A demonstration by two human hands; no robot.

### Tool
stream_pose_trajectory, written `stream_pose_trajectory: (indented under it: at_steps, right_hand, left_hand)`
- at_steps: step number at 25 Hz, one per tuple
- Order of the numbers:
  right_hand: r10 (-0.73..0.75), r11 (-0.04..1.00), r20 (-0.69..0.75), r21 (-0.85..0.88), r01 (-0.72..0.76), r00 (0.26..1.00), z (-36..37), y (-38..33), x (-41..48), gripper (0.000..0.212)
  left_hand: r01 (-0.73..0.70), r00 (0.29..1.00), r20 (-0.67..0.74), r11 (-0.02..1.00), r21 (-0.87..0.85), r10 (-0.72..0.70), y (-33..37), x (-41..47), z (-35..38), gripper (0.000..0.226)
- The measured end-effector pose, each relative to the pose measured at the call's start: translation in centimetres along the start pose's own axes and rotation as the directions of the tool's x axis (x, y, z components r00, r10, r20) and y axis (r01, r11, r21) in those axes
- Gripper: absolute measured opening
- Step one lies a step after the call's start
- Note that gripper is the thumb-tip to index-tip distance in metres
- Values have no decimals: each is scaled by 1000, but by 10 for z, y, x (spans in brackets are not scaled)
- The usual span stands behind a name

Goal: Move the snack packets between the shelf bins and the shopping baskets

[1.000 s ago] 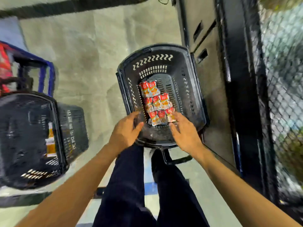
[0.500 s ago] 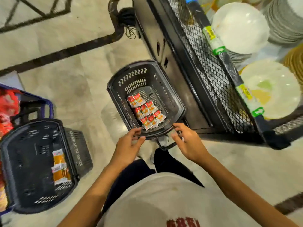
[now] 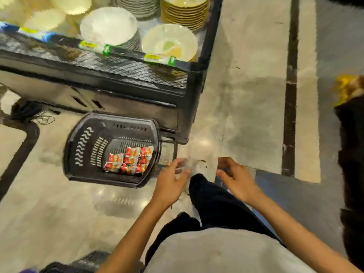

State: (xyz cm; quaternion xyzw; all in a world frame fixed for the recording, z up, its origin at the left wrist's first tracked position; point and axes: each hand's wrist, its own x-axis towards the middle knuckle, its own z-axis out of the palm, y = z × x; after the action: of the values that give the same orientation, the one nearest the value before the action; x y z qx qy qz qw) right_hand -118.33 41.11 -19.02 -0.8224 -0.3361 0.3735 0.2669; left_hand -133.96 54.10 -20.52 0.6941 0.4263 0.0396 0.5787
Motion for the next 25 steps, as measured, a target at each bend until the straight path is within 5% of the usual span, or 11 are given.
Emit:
stream_pose_trajectory:
  at_steps: [5,10,25]
  right_hand:
    - [290,948,-271,213,-236,918,-32,70,-71,36]
    - [476,857,-393,407,-316,787,-74,127,-108,37]
    - [684,694,-533,685,-221,498,-306,300,-96,36]
  left_hand:
    - [-132,952,287,988,74,106,57,25,78,30]
    - [-266,863,478,952,153,165,110,46,167,32]
    - [-342,719,687,914,217,106,254,145,423,31]
